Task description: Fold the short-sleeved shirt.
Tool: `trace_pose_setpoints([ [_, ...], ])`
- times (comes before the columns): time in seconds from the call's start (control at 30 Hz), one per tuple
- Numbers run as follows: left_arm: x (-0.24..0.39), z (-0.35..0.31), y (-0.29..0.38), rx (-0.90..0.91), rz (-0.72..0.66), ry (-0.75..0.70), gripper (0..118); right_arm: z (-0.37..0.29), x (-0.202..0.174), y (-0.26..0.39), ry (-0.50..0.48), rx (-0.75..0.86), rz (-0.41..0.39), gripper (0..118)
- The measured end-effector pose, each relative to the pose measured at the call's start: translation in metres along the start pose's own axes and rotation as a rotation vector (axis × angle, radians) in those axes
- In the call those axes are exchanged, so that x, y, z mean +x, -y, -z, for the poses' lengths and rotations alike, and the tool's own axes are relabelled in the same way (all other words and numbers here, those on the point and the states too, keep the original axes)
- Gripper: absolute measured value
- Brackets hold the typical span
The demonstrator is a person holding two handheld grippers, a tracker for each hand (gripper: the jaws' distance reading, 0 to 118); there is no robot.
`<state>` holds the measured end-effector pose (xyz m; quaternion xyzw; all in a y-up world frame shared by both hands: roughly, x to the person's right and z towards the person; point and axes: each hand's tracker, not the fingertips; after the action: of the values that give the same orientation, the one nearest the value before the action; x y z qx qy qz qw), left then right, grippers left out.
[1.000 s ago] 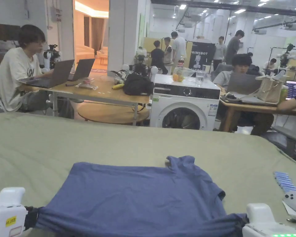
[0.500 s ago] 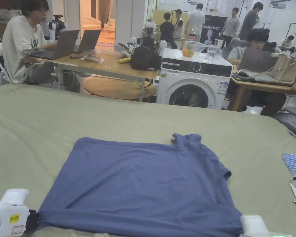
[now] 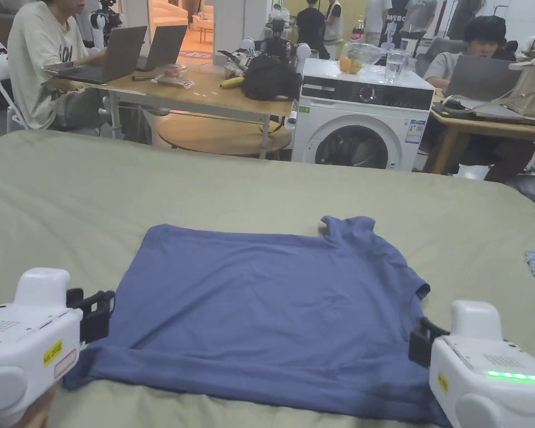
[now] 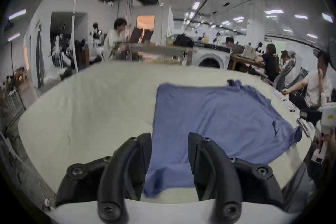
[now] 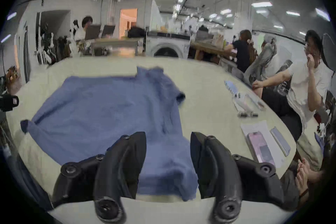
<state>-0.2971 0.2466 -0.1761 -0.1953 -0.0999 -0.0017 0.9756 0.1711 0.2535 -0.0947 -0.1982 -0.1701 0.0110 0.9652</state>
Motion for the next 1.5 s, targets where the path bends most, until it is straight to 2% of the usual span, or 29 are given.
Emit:
trace_pose_setpoints([
  [0.03, 0.007, -0.002, -0.003, 0.018, 0.001, -0.002, 37, -0.003, -0.005, -0.003, -0.003, 0.053, 0.015, 50],
  [0.07, 0.013, -0.004, -0.006, 0.052, -0.006, 0.002, 31, -0.005, -0.009, -0.006, -0.009, 0.093, 0.020, 45],
  [0.1, 0.012, 0.003, -0.006, 0.078, -0.004, 0.001, 18, -0.007, -0.014, -0.010, -0.015, 0.120, 0.022, 35],
  [0.13, 0.018, 0.004, -0.008, 0.087, 0.001, -0.014, 0, -0.009, -0.019, -0.012, -0.033, 0.148, 0.034, 13],
  [0.17, 0.023, 0.005, -0.010, 0.090, 0.011, -0.037, 0, -0.010, -0.024, -0.015, -0.034, 0.165, 0.041, 0],
  [0.27, 0.030, 0.009, -0.016, 0.079, 0.022, -0.005, 0, -0.011, -0.035, -0.018, -0.055, 0.178, 0.057, 0],
  [0.4, 0.031, 0.007, -0.018, 0.034, 0.055, -0.034, 0, -0.009, -0.046, -0.019, -0.077, 0.153, 0.046, 0],
  [0.53, 0.008, 0.008, -0.019, -0.134, 0.029, -0.029, 0, -0.003, -0.049, -0.016, -0.091, 0.128, 0.018, 0],
  [0.73, -0.042, 0.035, -0.007, -0.388, -0.180, 0.018, 0, 0.008, -0.049, -0.008, -0.097, 0.072, 0.011, 0],
  [0.8, -0.048, 0.040, 0.000, -0.472, -0.234, 0.030, 16, 0.011, -0.048, -0.005, -0.102, 0.048, 0.014, 0],
  [0.83, -0.052, 0.048, 0.005, -0.521, -0.259, 0.030, 35, 0.013, -0.047, -0.004, -0.104, 0.036, 0.017, 0],
  [0.87, -0.055, 0.054, 0.011, -0.552, -0.272, 0.019, 49, 0.015, -0.047, -0.002, -0.102, 0.027, 0.016, 0],
  [0.9, -0.054, 0.057, 0.016, -0.593, -0.286, 0.007, 55, 0.016, -0.046, -0.001, -0.103, 0.018, 0.016, 0],
  [1.0, -0.055, 0.073, 0.037, -0.716, -0.287, -0.055, 56, 0.018, -0.043, 0.002, -0.101, -0.006, 0.012, 0],
  [1.03, -0.053, 0.076, 0.045, -0.750, -0.275, -0.066, 56, 0.019, -0.042, 0.003, -0.102, -0.015, 0.012, 0],
  [1.13, -0.043, 0.063, 0.041, -0.675, -0.245, -0.074, 54, 0.019, -0.035, 0.005, -0.099, -0.047, 0.019, 0],
  [1.17, -0.040, 0.062, 0.039, -0.679, -0.230, -0.078, 47, 0.019, -0.033, 0.005, -0.098, -0.061, 0.023, 0],
  [1.2, -0.036, 0.060, 0.040, -0.683, -0.182, -0.052, 35, 0.020, -0.030, 0.006, -0.095, -0.077, 0.027, 0],
  [1.23, -0.034, 0.058, 0.040, -0.674, -0.160, -0.019, 13, 0.020, -0.026, 0.006, -0.089, -0.100, 0.032, 0],
  [1.27, -0.032, 0.058, 0.042, -0.664, -0.185, 0.024, 2, 0.021, -0.023, 0.007, -0.085, -0.130, 0.033, 0],
  [1.47, -0.032, 0.055, 0.042, -0.651, -0.164, 0.008, 1, 0.029, 0.005, 0.018, -0.066, -0.324, 0.001, 0],
  [1.5, -0.031, 0.053, 0.042, -0.643, -0.155, 0.008, 1, 0.031, 0.011, 0.022, -0.062, -0.358, -0.008, 5],
])
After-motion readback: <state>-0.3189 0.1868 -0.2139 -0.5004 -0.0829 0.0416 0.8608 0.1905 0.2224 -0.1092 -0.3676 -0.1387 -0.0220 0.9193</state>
